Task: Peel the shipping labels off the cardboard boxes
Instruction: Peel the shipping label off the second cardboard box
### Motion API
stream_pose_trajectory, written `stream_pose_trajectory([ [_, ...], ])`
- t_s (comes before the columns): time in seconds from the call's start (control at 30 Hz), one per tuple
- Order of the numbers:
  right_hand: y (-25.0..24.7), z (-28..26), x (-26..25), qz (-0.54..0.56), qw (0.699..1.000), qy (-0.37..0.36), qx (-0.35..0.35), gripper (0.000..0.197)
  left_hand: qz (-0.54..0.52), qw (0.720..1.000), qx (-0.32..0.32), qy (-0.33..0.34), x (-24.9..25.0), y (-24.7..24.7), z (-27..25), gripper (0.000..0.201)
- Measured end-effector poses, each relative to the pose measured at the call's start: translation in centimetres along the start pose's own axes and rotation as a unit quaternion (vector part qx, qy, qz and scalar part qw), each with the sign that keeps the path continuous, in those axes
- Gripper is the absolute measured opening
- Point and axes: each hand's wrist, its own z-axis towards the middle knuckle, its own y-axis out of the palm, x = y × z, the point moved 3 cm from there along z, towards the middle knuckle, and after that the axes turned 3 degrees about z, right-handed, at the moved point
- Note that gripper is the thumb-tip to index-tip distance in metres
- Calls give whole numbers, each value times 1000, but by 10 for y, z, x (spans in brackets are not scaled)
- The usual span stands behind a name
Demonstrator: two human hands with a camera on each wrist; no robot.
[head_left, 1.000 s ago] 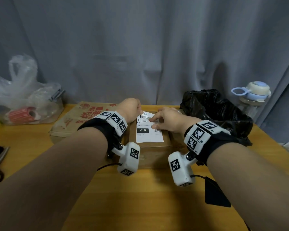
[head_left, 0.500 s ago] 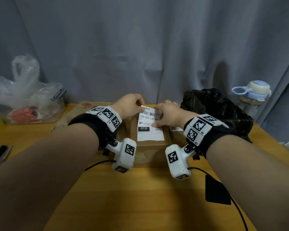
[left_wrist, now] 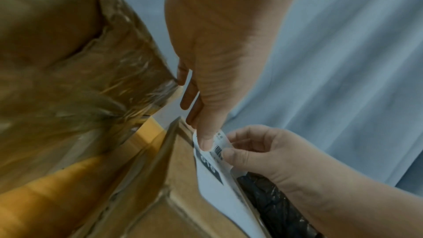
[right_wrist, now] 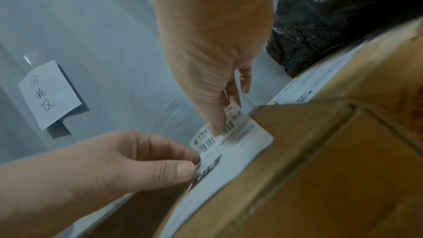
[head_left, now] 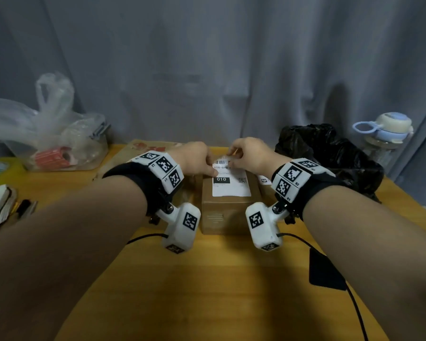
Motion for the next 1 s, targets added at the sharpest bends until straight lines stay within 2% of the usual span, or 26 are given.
stream_pose_trajectory([
  [0.2, 4, -6, 4, -25, 1000, 11, -7, 17, 48, 999, -23, 5, 0, 5, 0, 49],
  [0.37, 2, -7, 9, 31, 999, 3, 33, 18, 52, 996, -67, 16, -3, 4, -6, 45],
  [0.47, -4, -6, 7, 54, 997, 6, 47, 6, 46, 997, -68, 12, -5, 4, -7, 44],
  [0.6, -14, -6, 2, 85, 993, 10, 76, 7, 37, 997, -69, 5, -6, 6, -6, 46],
  [0.67, -12, -5, 1, 86, 995, 14, 45, 23, 32, 997, -73, 5, -7, 7, -6, 47],
  [0.77, -2, -7, 3, 18, 998, 49, -41, 57, 35, 996, -76, 6, -8, 6, -7, 51],
  [0.83, 3, -9, 6, -7, 997, 57, -56, 62, 33, 997, -75, 10, -7, 5, -8, 52],
  [0.9, 4, -8, 9, -3, 998, 56, -30, 53, 20, 997, -72, 9, -6, 4, -8, 49],
  [1.0, 4, -6, 14, 17, 998, 61, 26, 20, 14, 998, -60, -2, -6, 5, -4, 48],
])
